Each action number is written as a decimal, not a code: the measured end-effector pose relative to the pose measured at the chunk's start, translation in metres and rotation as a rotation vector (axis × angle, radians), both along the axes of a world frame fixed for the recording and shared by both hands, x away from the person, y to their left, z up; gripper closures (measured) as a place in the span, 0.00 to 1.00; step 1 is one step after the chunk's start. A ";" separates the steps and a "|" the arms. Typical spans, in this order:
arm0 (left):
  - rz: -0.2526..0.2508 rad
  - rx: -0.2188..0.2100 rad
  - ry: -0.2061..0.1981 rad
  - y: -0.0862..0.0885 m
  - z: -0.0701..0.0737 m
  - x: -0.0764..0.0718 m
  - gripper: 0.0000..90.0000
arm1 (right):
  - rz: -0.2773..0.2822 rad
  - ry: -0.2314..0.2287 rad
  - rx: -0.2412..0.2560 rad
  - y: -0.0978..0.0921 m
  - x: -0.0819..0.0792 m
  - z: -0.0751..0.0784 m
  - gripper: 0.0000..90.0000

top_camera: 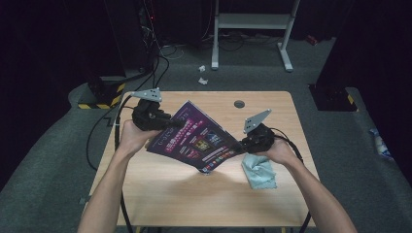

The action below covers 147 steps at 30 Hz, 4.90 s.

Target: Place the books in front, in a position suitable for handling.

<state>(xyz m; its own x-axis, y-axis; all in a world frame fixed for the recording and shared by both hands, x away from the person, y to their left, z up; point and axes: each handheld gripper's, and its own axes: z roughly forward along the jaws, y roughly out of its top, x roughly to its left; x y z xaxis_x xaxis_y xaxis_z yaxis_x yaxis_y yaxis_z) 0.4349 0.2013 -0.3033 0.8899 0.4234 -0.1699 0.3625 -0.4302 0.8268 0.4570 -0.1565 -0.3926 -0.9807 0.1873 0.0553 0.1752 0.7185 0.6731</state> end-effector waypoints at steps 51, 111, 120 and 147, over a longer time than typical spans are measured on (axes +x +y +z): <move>-0.023 0.089 0.009 -0.010 0.008 0.000 0.93 | -0.008 0.049 0.012 0.012 0.006 -0.022 0.88; 0.077 0.168 0.055 -0.026 0.009 0.003 0.93 | -0.495 0.041 -0.149 -0.039 -0.009 -0.054 0.94; 0.067 0.181 0.043 -0.036 0.011 0.002 0.93 | -0.480 0.021 -0.098 -0.024 -0.008 -0.033 0.94; 0.047 0.143 0.036 -0.038 0.013 -0.001 0.93 | -0.423 -0.008 -0.092 -0.001 -0.009 -0.020 0.94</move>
<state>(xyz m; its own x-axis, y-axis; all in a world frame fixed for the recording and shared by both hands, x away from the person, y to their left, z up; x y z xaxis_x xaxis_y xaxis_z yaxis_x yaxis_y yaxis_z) 0.4340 0.1637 -0.2906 0.8630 0.4863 -0.1368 0.4135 -0.5243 0.7444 0.4482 -0.1580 -0.4124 -0.8171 0.5764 0.0121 0.4619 0.6419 0.6121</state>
